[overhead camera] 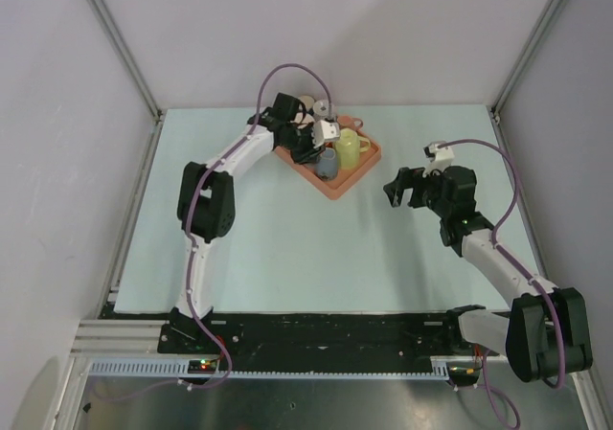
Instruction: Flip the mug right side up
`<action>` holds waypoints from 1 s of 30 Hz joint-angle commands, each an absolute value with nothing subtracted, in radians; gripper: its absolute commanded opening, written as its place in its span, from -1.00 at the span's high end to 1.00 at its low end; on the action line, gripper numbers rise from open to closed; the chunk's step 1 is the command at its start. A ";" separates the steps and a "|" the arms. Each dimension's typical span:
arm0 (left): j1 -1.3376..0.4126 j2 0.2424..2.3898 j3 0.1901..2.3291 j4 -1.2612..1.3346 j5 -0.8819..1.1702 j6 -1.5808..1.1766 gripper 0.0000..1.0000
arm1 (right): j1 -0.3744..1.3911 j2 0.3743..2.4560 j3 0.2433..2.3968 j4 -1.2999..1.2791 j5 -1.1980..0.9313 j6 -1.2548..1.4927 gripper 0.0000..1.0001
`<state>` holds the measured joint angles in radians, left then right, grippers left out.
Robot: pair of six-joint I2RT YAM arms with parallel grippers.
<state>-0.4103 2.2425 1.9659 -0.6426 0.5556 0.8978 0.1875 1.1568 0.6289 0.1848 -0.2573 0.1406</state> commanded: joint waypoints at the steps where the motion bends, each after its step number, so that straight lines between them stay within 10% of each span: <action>1: -0.441 2.254 1.966 -0.660 0.498 0.981 0.23 | 0.193 1.119 0.673 0.170 -0.224 0.108 -1.00; 17: -0.476 2.262 1.953 -0.717 0.417 1.037 0.41 | 0.193 1.086 0.673 0.164 -0.189 0.074 -0.99; 22: -0.478 2.265 1.980 -0.718 0.417 1.015 0.93 | 0.192 1.071 0.684 0.142 -0.179 0.067 -1.00; 30: -0.479 2.218 2.069 -0.717 0.442 0.694 1.00 | 0.193 1.025 0.702 0.093 -0.156 0.107 -1.00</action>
